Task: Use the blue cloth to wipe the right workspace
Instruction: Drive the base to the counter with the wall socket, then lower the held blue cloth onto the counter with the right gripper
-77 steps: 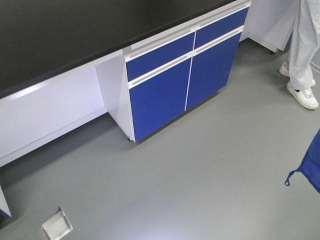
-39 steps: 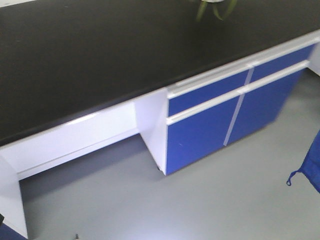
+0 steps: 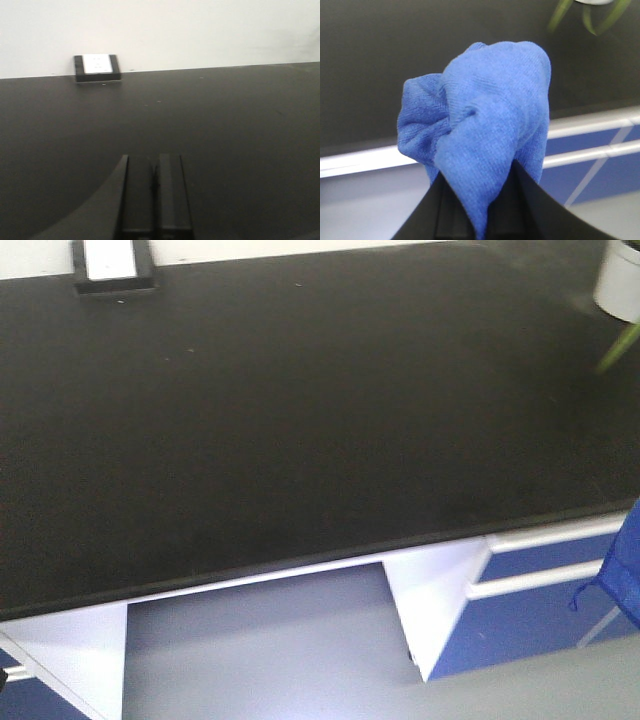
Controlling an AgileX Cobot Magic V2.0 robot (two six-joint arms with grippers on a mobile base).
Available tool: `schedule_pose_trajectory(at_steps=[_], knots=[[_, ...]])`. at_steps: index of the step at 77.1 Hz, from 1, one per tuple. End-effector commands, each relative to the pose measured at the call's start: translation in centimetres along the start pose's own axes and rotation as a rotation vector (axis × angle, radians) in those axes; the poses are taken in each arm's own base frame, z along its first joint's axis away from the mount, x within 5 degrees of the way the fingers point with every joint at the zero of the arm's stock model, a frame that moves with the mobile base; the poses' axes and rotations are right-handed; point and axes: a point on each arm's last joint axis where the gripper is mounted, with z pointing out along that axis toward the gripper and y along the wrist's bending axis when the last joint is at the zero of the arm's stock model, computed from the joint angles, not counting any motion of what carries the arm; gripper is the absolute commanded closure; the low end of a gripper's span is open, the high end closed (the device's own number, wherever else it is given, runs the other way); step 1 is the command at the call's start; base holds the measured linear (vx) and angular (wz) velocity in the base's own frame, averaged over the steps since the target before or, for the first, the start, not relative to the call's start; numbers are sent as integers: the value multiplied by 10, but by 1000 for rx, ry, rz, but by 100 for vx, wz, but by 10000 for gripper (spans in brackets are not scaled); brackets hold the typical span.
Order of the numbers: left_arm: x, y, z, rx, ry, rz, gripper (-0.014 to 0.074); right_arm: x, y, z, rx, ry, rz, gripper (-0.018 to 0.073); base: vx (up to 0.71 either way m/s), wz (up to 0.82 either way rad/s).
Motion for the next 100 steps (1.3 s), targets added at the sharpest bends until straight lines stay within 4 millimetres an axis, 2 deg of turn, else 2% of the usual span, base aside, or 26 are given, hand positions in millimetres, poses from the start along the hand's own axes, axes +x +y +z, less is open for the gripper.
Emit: schedule_pose_trajectory(at_steps=[1,48,73,100], knots=[[-16,-1,-3,1,-118,-2,603,-13,-1,-4,7,-92,-16,564,35,42],[-16,-1,-3,1,-118,-2,603,-14,-1,-4,8,-95,-17,564,26,20],[-16,0,-3,0,-117,-3,603,-17,-1,3,17,-66,-27,564,0,1],[-16,-1,-3,1,-117,-3,603,-15,-1,2,16,-60,-25,564,-3,-2]])
